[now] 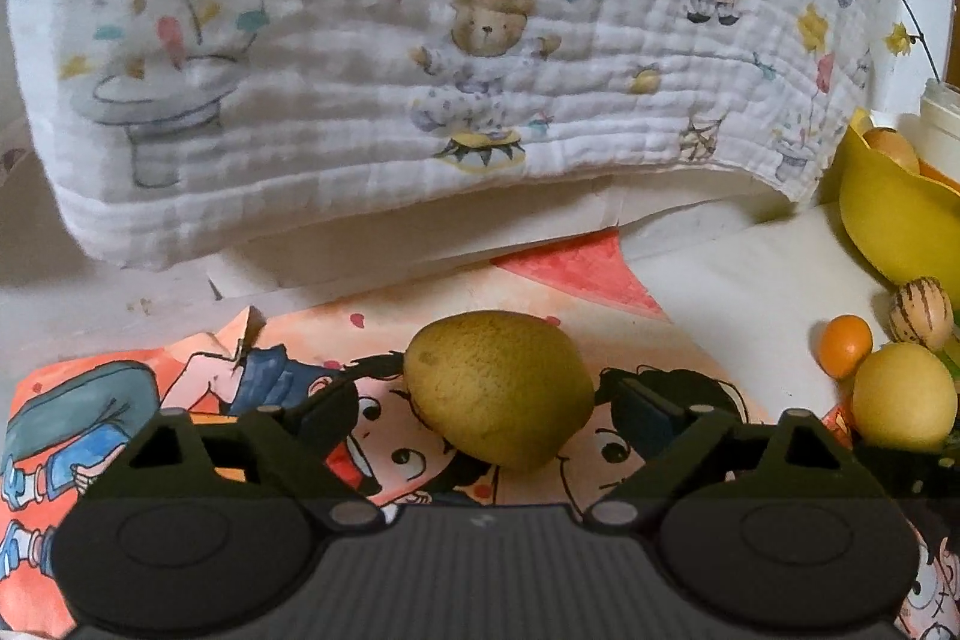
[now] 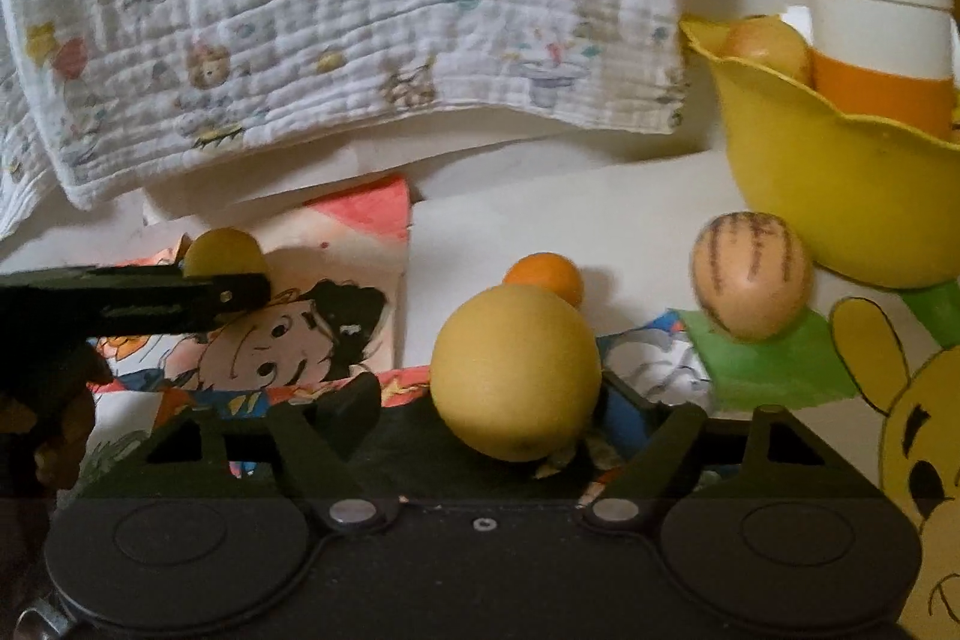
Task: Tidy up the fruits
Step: 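Grasp the green pear with the left tool while the right tool grasps the yellow pear, then carry the green pear with the left tool while the right tool carries the yellow pear to the tray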
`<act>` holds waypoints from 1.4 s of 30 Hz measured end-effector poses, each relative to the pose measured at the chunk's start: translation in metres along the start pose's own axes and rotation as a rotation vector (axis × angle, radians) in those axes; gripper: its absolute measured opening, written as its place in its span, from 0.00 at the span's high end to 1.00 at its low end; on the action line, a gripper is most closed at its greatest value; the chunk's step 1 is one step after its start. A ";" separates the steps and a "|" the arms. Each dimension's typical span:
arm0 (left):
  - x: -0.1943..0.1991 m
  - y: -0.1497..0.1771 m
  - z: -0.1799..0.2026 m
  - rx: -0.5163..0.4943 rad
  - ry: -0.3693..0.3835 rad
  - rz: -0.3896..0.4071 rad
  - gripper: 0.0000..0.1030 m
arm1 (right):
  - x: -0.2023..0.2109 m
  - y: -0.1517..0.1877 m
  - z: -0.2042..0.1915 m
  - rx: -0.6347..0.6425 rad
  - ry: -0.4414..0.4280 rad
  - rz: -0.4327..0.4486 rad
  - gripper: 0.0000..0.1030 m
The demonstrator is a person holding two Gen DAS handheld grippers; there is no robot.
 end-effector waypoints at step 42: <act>-0.016 -0.001 0.008 -0.017 0.021 -0.033 0.33 | -0.016 -0.013 -0.024 0.109 0.003 0.011 0.44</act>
Point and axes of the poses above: each gripper's, at about its wrist camera, not at the fingertips, and x roughly against the way its jaws point, z to its right, y to its underside, the point moved 9 cm from there along -x, roughly the way its jaws point, and after that the axes turned 15 degrees about x, right-handed, at the moved point
